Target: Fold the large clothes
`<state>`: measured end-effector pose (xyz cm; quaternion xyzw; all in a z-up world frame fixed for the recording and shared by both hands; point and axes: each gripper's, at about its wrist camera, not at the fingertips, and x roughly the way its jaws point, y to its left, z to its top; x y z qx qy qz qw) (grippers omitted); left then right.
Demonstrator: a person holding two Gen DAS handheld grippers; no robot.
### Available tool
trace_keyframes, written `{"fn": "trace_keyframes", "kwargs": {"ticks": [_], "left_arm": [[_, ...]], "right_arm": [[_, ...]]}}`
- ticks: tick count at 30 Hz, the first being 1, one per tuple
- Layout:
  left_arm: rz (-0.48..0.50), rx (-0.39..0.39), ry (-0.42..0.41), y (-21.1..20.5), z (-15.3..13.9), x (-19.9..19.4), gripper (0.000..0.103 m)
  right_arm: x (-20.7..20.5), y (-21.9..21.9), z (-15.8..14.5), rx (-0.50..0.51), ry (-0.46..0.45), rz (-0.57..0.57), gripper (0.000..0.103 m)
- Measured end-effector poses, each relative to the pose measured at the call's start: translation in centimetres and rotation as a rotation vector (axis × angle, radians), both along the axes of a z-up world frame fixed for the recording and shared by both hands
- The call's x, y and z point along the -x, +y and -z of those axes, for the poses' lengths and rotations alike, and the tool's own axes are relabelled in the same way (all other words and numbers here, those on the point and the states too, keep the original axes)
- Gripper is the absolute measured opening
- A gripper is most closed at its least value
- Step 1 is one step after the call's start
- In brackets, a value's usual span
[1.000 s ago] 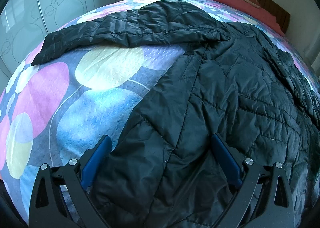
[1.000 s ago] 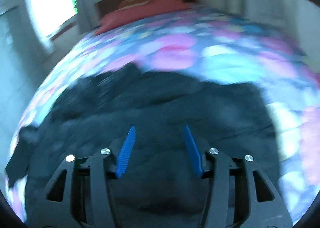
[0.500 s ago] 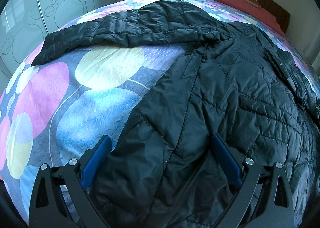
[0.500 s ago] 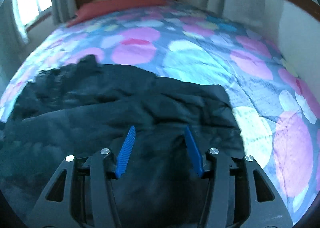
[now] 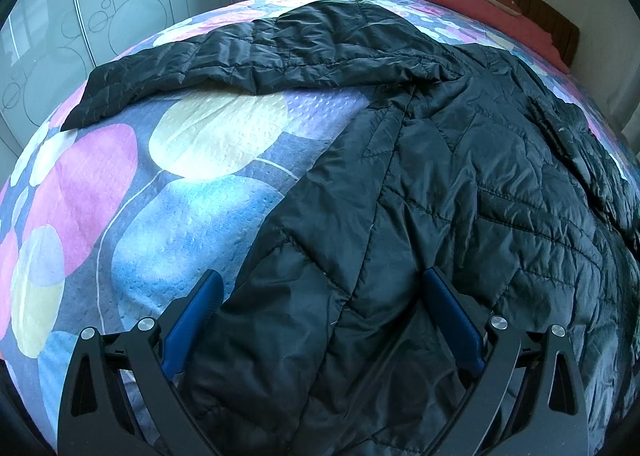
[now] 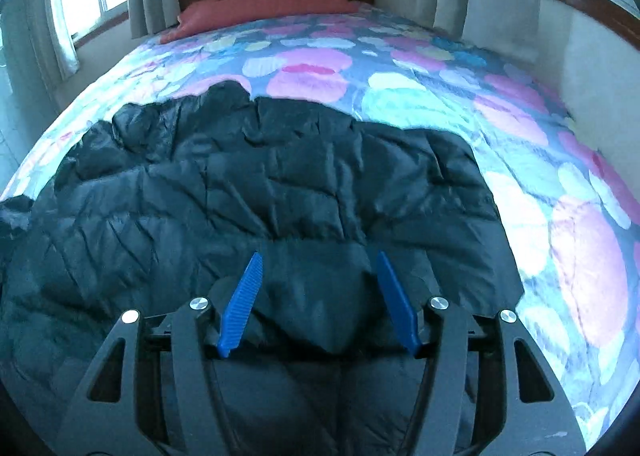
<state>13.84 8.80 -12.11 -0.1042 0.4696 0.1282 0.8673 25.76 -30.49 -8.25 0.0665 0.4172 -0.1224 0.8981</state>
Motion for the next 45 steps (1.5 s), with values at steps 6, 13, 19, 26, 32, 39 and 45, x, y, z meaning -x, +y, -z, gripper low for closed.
{"fn": "trace_keyframes", "kwargs": {"ticks": [6, 13, 19, 26, 32, 39, 45], "left_arm": [[0.023, 0.042, 0.0, 0.5, -0.3, 0.2, 0.099], [-0.035, 0.104, -0.14, 6.2, -3.3, 0.9, 0.099], [-0.225, 0.26, -0.246, 15.4, -2.7, -1.0, 0.098], [-0.371, 0.339, -0.299, 21.8, -1.0, -3.9, 0.098], [-0.404, 0.356, -0.331, 23.9, -0.7, -6.4, 0.098], [-0.555, 0.463, -0.452, 26.4, -0.1, -3.3, 0.035], [-0.523, 0.396, -0.445, 26.3, -1.2, -4.1, 0.009]], "right_arm": [[-0.2, -0.2, 2.7, 0.026, 0.022, 0.004, 0.06], [0.3, -0.5, 2.8, 0.009, 0.002, 0.002, 0.061], [0.7, -0.4, 2.7, 0.015, -0.007, 0.0, 0.061], [0.7, -0.5, 2.6, 0.02, -0.01, 0.0, 0.062], [0.7, -0.5, 2.6, 0.02, -0.011, -0.001, 0.062], [0.7, -0.6, 2.5, 0.02, -0.013, -0.001, 0.062], [0.8, -0.5, 2.6, 0.022, -0.013, 0.0, 0.062]]}}
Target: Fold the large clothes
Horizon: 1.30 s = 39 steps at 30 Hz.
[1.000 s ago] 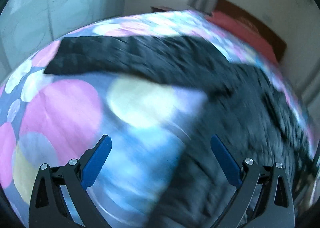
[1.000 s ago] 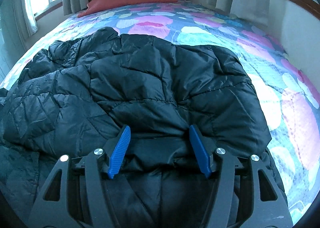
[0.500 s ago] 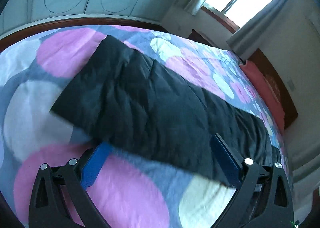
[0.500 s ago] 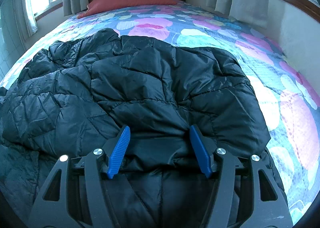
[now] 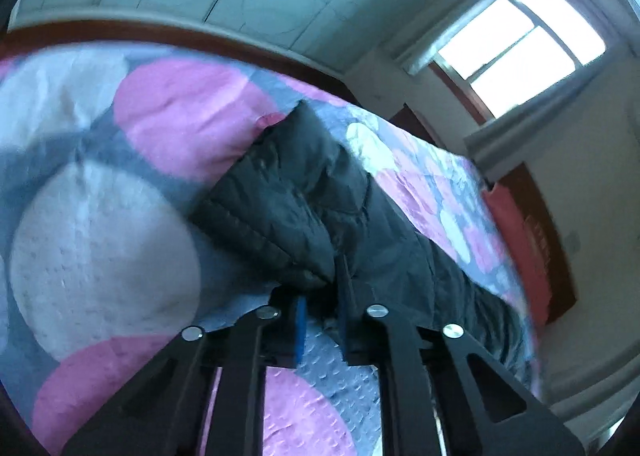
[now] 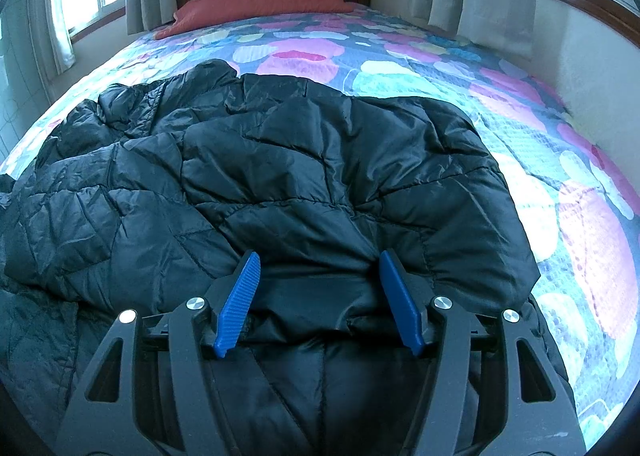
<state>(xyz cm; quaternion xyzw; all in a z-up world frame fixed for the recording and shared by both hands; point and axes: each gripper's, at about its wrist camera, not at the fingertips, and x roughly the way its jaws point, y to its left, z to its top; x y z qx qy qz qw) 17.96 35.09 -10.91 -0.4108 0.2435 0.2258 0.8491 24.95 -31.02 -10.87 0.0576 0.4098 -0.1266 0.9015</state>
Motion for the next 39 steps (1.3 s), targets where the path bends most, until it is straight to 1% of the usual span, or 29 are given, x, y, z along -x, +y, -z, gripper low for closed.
{"fn": "trace_keyframes", "kwargs": {"ticks": [1, 3, 5, 7, 8, 11, 13, 18, 21, 25, 26, 28, 29, 31, 33, 35, 36, 37, 38, 39], "left_arm": [[0.006, -0.025, 0.004, -0.3, -0.4, -0.2, 0.008], [0.035, -0.107, 0.003, -2.0, -2.3, -0.9, 0.008], [0.073, -0.176, -0.012, -3.6, -4.3, -1.3, 0.008], [0.125, -0.253, -0.038, -6.2, -6.5, -2.1, 0.008], [0.149, -0.276, -0.049, -7.2, -7.2, -2.5, 0.008], [0.278, -0.35, -0.082, -12.5, -9.9, -4.2, 0.007], [0.35, -0.372, -0.097, -15.4, -11.0, -5.4, 0.007], [0.569, -0.455, -0.135, -25.8, -12.6, -8.2, 0.007], [0.692, -0.474, -0.124, -31.9, -11.9, -9.9, 0.007], [0.837, -0.53, -0.107, -39.5, -10.1, -10.7, 0.007], [0.863, -0.532, -0.102, -40.7, -9.6, -10.4, 0.007], [0.924, -0.535, -0.082, -43.7, -8.4, -10.9, 0.007], [0.947, -0.535, -0.073, -44.5, -7.9, -11.2, 0.007], [0.998, -0.54, -0.04, -46.9, -6.6, -11.5, 0.007], [1.027, -0.552, -0.013, -48.4, -5.8, -11.6, 0.008], [1.035, -0.585, 0.012, -49.5, -5.5, -10.7, 0.01], [1.039, -0.596, 0.019, -49.6, -5.6, -10.3, 0.013], [1.052, -0.6, 0.015, -49.7, -5.8, -9.9, 0.023], [1.06, -0.596, 0.008, -49.7, -6.2, -9.6, 0.028], [1.065, -0.591, -0.007, -49.6, -6.5, -9.0, 0.04]], "right_arm": [[0.0, 0.0, 0.0, 0.0, -0.001, 0.0, 0.062], [0.0, -0.1, -0.1, -0.001, -0.002, 0.0, 0.062], [0.0, -0.1, -0.1, -0.002, -0.003, 0.0, 0.062], [0.0, -0.2, -0.2, -0.005, -0.005, 0.0, 0.062], [0.0, -0.1, -0.2, -0.004, -0.005, 0.0, 0.062], [-0.1, -0.2, -0.3, -0.01, -0.009, 0.001, 0.062], [-0.1, -0.4, -0.4, -0.015, -0.012, 0.002, 0.062], [-0.1, -0.6, -0.3, -0.033, -0.024, 0.002, 0.062], [-0.4, -0.9, -0.3, -0.047, -0.031, 0.0, 0.062], [-0.6, -1.1, -0.2, -0.059, -0.037, -0.003, 0.063], [-0.6, -1.1, -0.2, -0.062, -0.038, -0.004, 0.064], [-0.7, -1.1, -0.1, -0.067, -0.039, -0.007, 0.066], [-0.7, -1.0, -0.1, -0.069, -0.041, -0.009, 0.066], [-0.7, -1.1, -0.1, -0.076, -0.044, -0.012, 0.068], [-0.3, -0.8, -0.2, -0.086, -0.048, -0.01, 0.069], [-0.2, -0.9, -0.4, -0.096, -0.05, -0.01, 0.069], [0.0, -0.9, -0.4, -0.098, -0.05, -0.01, 0.069], [0.0, -1.0, -0.6, -0.101, -0.048, -0.011, 0.069], [0.2, -1.0, -0.7, -0.101, -0.046, -0.009, 0.069], [0.4, -1.1, -0.9, -0.104, -0.044, -0.006, 0.069]]}}
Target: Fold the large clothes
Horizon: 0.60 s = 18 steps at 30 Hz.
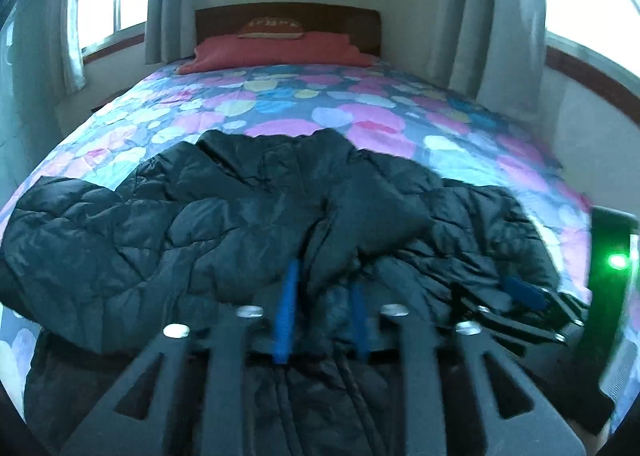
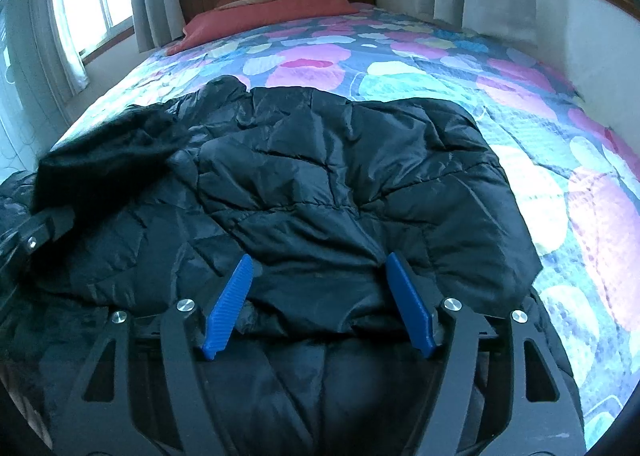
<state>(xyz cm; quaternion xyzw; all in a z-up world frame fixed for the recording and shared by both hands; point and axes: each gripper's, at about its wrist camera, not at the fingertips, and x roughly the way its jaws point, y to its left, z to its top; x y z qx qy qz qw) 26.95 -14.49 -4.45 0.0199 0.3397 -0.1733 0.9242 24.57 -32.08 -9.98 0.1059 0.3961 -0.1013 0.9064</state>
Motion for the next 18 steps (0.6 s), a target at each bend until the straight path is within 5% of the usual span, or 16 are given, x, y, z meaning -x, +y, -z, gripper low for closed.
{"fn": "trace_keyframes", "kwargs": {"ticks": [1, 3, 11, 18], "left_arm": [[-0.004, 0.004, -0.019, 0.5, -0.6, 0.7, 0.053], [-0.02, 0.016, -0.056, 1.5, -1.7, 1.8, 0.061], [-0.119, 0.032, -0.101, 8.9, -3.6, 3.7, 0.063], [-0.286, 0.021, -0.077, 17.3, -2.0, 3.0, 0.063]], "right_arm": [[0.2, 0.0, -0.3, -0.005, 0.001, 0.006, 0.069], [0.7, 0.1, -1.0, -0.03, -0.003, 0.017, 0.07], [0.2, 2.4, -3.7, -0.111, -0.048, -0.026, 0.07], [-4.2, 6.1, -2.4, -0.196, -0.013, -0.099, 0.07]]}}
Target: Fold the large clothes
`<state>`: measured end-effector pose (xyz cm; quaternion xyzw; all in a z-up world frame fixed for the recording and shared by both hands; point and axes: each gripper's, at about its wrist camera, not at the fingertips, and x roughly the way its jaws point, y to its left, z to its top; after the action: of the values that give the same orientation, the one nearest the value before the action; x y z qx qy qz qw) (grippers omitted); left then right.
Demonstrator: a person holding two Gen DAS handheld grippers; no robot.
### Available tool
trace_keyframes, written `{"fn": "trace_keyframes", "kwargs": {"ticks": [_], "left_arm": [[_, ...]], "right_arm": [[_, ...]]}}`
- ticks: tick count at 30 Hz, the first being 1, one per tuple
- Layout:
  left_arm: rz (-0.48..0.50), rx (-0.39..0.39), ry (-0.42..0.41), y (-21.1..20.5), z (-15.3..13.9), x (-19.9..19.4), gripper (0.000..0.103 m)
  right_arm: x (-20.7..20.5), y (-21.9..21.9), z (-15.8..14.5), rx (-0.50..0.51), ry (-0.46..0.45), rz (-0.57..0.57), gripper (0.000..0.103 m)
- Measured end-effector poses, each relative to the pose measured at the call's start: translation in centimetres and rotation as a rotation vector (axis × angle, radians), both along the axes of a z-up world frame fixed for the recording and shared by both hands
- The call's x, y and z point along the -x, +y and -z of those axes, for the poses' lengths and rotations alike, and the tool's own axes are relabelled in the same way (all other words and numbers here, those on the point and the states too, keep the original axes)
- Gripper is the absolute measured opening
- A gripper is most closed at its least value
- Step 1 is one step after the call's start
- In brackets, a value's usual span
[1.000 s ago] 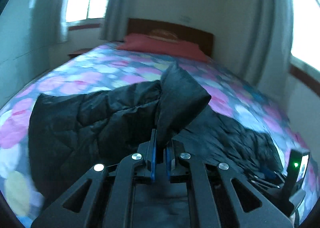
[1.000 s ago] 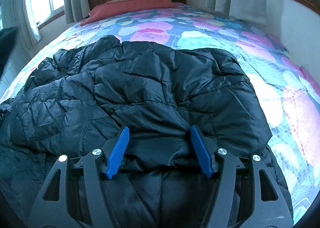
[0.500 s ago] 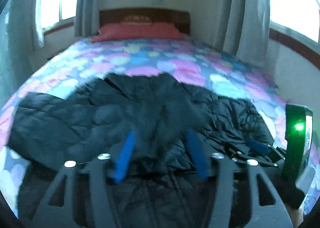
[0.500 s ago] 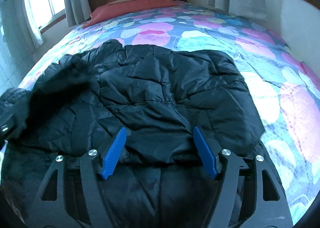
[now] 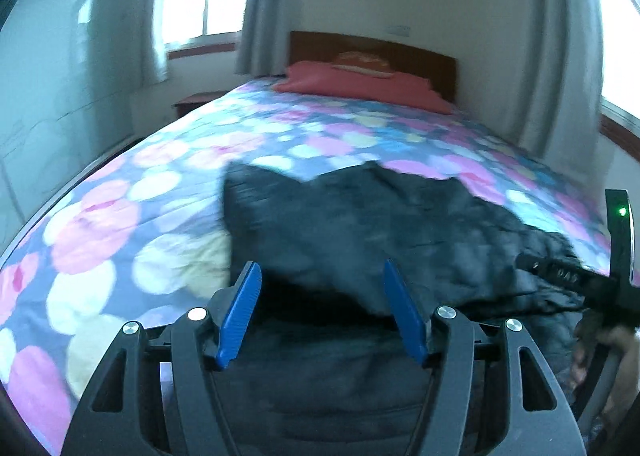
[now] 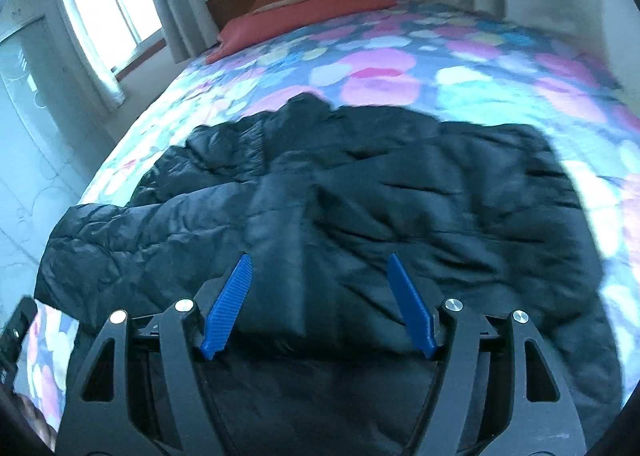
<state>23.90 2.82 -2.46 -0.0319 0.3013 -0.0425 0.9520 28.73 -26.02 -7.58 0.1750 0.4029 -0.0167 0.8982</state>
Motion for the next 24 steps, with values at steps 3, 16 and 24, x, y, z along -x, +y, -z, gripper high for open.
{"fn": "trace_keyframes", "kwargs": {"ticks": [3, 16, 24], "left_arm": [[-0.04, 0.002, 0.015, 2.2, 0.9, -0.1, 0.063], [-0.029, -0.02, 0.025, 3.4, 2.0, -2.1, 0.063], [-0.002, -0.039, 0.084, 1.4, 3.3, -5.3, 0.063]], "right_arm": [[-1.7, 1.0, 1.5, -0.044, 0.056, -0.042, 0.047], [0.2, -6.1, 0.0, 0.096, 0.023, 0.096, 0.013], [0.0, -6.7, 1.2, 0.126, 0.077, 0.088, 0.031]]}}
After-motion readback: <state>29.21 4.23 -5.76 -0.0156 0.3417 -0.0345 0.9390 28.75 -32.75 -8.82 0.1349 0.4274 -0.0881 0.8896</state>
